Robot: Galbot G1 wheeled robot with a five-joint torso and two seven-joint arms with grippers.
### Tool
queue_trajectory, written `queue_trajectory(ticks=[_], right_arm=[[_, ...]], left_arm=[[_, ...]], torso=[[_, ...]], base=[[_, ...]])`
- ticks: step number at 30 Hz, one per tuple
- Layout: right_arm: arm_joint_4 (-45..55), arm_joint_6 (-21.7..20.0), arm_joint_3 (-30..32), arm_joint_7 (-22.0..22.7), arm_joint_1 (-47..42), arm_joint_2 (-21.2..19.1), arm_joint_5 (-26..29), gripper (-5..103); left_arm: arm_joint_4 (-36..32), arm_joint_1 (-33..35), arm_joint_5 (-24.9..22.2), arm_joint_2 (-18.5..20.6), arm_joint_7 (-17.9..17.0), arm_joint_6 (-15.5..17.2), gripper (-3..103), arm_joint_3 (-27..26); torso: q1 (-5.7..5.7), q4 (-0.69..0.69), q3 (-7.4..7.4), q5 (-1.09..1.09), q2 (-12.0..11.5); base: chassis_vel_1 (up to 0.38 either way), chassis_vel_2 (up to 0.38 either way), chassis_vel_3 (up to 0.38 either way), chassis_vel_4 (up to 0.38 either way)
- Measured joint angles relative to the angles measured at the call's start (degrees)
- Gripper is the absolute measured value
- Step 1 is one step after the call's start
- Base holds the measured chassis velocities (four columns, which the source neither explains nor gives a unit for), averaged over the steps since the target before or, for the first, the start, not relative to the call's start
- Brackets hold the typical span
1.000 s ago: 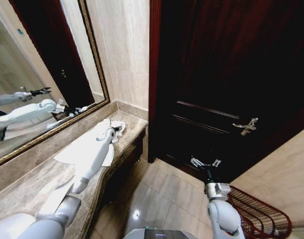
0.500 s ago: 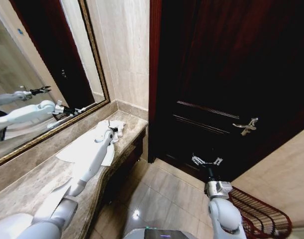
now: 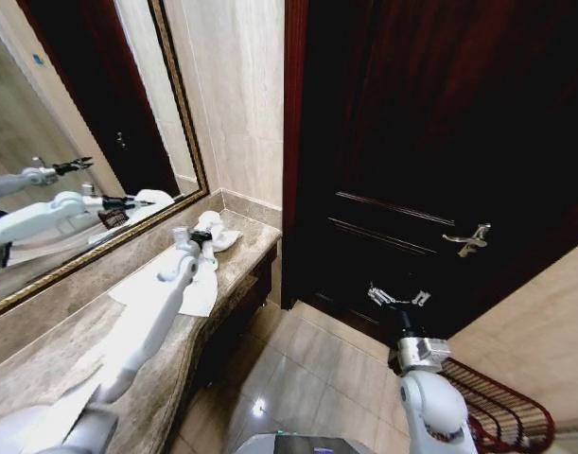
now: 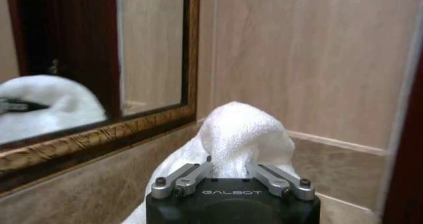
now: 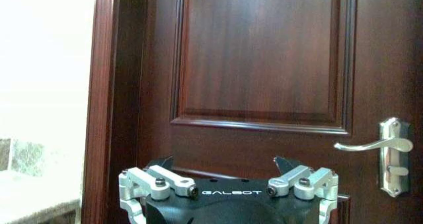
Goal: Discard the used towel into the hamper.
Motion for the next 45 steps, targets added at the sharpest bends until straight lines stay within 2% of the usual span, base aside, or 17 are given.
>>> queue_trajectory(ticks=[2, 5, 6, 7, 8, 11, 13, 15, 16, 17, 20, 24, 26, 29, 31, 35, 45], right_arm=[[0.3, 1.2, 0.0, -0.6, -0.2, 0.3, 1.2, 100], [1.1, 2.7, 0.0, -2.1, -0.9, 1.0, 2.0, 100], [1.1, 2.7, 0.0, -2.1, -0.9, 1.0, 2.0, 100], [1.4, 2.7, 0.0, -2.6, -1.2, 1.1, 2.0, 100], [2.0, 2.7, -0.1, -3.0, -1.6, 1.2, 2.1, 100], [2.9, 2.6, -0.2, -3.2, -2.1, 1.1, 2.1, 100], [3.4, 2.4, -0.2, -3.2, -2.2, 1.1, 2.1, 100], [4.8, 1.2, 0.1, -3.1, -2.8, 1.0, 2.1, 100], [5.5, 0.6, 0.4, -3.0, -3.2, 1.0, 2.2, 100], [5.5, 0.6, 0.4, -3.0, -3.2, 1.0, 2.2, 100], [6.7, -0.8, 1.1, -2.4, -4.4, 0.7, 2.8, 100], [6.7, -0.8, 1.5, -2.4, -4.7, 0.4, 3.2, 100], [6.5, -0.1, 1.6, -2.4, -4.6, 0.4, 3.6, 100], [6.5, 0.2, 1.5, -2.4, -4.6, 0.4, 3.7, 100], [6.9, 1.1, 1.3, -2.2, -4.8, 0.9, 3.3, 100], [7.5, 1.0, 1.3, -2.0, -5.2, 1.1, 3.0, 100], [7.2, -0.2, 1.2, -2.1, -5.0, 1.3, 2.9, 100]], left_arm=[[-6.0, 5.7, -0.3, 1.4, 0.8, -1.4, 6, -3.4], [-13.9, 13.4, -0.3, 1.6, 1.4, -3.3, 6, -9.7], [-13.9, 13.4, -0.3, 1.6, 1.4, -3.3, 6, -9.7], [-15.9, 15.5, -0.3, 1.2, 1.4, -4.2, 6, -11.7], [-18.4, 18.1, -0.1, 0.1, 1.1, -5.2, 6, -14.0], [-21.4, 20.8, 0.3, -1.5, 1.0, -6.2, 6, -16.4], [-23.0, 22.4, 0.6, -2.5, 1.1, -6.7, 6, -17.6], [-25.7, 26.5, 2.6, -5.1, 3.7, -8.9, 6, -19.6], [-26.4, 28.5, 4.3, -6.3, 4.8, -10.4, 6, -20.3], [-26.4, 28.5, 4.3, -6.3, 4.8, -10.4, 6, -20.3], [-28.3, 34.5, 8.1, -9.8, 6.6, -14.5, 6, -21.8], [-29.6, 38.3, 8.3, -11.8, 8.4, -16.7, 6, -22.5], [-29.5, 41.3, 8.7, -13.1, 10.3, -19.9, 6, -22.5], [-29.4, 42.6, 9.7, -13.6, 10.7, -21.3, 6, -22.2], [-30.4, 45.5, 14.3, -15.2, 10.0, -23.2, 6, -21.3], [-31.3, 46.2, 17.2, -16.5, 8.6, -23.2, 6, -20.5], [-31.1, 45.8, 17.7, -16.4, 7.9, -23.5, 6, -20.5]], torso=[[-0.01, 0.01, -0.01, 0.09, 0.0], [-0.01, 0.01, -0.02, 0.04, 0.0], [-0.01, 0.01, -0.02, 0.04, 0.0], [-0.02, 0.03, -0.02, 0.11, 0.0], [-0.02, 0.01, -0.02, 0.05, 0.0], [-0.01, 0.00, -0.02, 0.03, 0.0], [-0.02, -0.01, -0.02, 0.11, 0.0], [-0.01, -0.01, -0.01, 0.03, 0.0], [-0.01, -0.01, -0.01, 0.07, 0.0], [-0.01, -0.01, -0.01, 0.07, 0.0], [-0.01, 0.00, -0.01, 0.04, 0.0], [-0.02, 0.00, -0.01, 0.09, 0.0], [-0.01, 0.00, -0.01, 0.07, 0.0], [-0.01, 0.00, -0.01, 0.07, 0.0], [-0.01, 0.01, -0.01, 0.06, 0.0], [-0.01, 0.00, -0.01, 0.06, 0.0], [-0.01, 0.00, -0.01, 0.06, 0.0]], base=[[0.000, 0.000, 0.000, 0.000], [0.000, 0.000, 0.000, 0.000], [0.000, 0.000, 0.000, 0.000], [0.000, 0.000, 0.000, 0.000], [0.000, 0.000, 0.000, 0.000], [0.000, 0.000, 0.000, 0.000], [0.000, 0.000, 0.000, 0.000], [0.000, 0.000, 0.000, 0.000], [0.000, 0.000, 0.000, 0.000], [0.000, 0.000, 0.000, 0.000], [0.000, 0.000, 0.000, 0.000], [0.000, 0.000, 0.000, 0.000], [0.000, 0.000, 0.000, 0.000], [0.000, 0.000, 0.000, 0.000], [0.000, 0.000, 0.000, 0.000], [0.000, 0.000, 0.000, 0.000], [0.000, 0.000, 0.000, 0.000]])
